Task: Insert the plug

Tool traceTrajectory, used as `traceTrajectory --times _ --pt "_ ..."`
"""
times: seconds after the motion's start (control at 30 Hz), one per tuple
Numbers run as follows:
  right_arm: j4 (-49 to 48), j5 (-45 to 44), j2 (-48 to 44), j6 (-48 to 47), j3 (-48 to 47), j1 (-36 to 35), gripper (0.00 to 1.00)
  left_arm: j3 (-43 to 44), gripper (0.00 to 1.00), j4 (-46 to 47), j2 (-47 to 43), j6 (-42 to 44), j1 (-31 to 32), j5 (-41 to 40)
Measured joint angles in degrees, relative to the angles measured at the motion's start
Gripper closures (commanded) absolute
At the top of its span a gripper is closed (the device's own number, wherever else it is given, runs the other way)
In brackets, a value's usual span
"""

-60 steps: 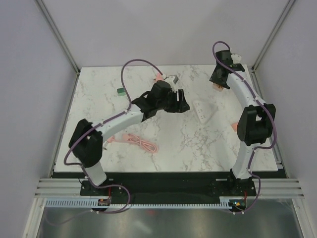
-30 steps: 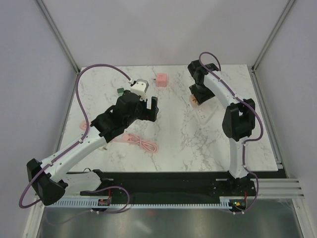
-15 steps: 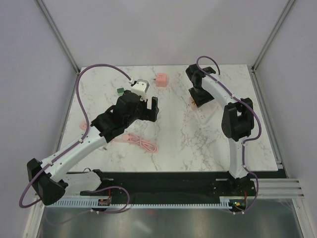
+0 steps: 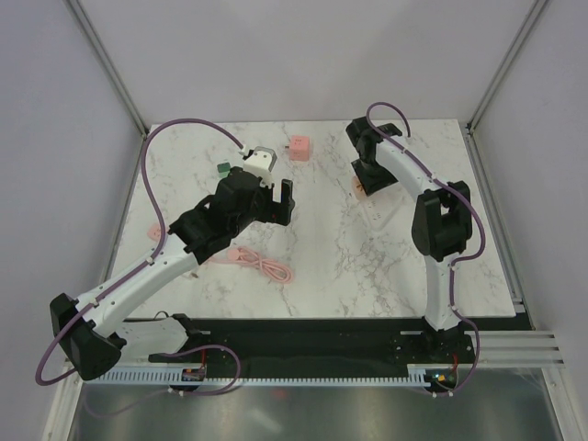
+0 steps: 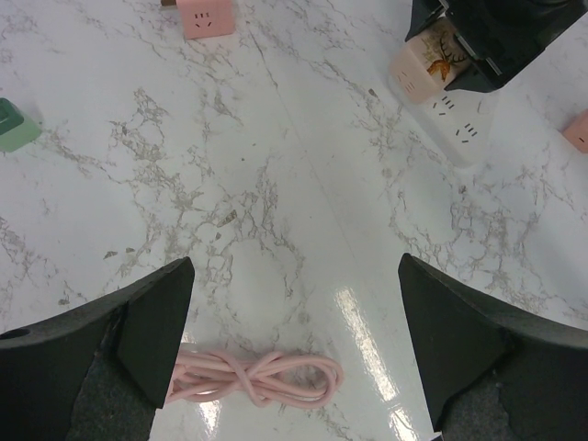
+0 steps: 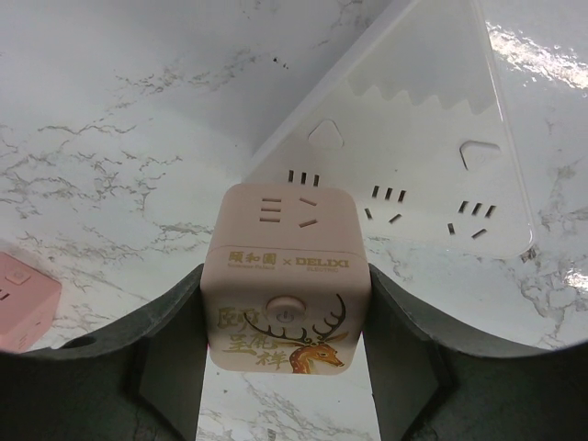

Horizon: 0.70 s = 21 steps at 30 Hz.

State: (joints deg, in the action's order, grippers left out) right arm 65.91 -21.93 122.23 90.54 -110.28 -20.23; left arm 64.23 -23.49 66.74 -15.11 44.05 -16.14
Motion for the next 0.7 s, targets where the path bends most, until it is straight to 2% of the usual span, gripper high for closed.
traceTrajectory --times 0.7 --pt "0.39 -1.09 -0.02 0.33 0.0 0.63 1.0 0.0 0.0 0.0 0.0 0.02 0.0 -0.02"
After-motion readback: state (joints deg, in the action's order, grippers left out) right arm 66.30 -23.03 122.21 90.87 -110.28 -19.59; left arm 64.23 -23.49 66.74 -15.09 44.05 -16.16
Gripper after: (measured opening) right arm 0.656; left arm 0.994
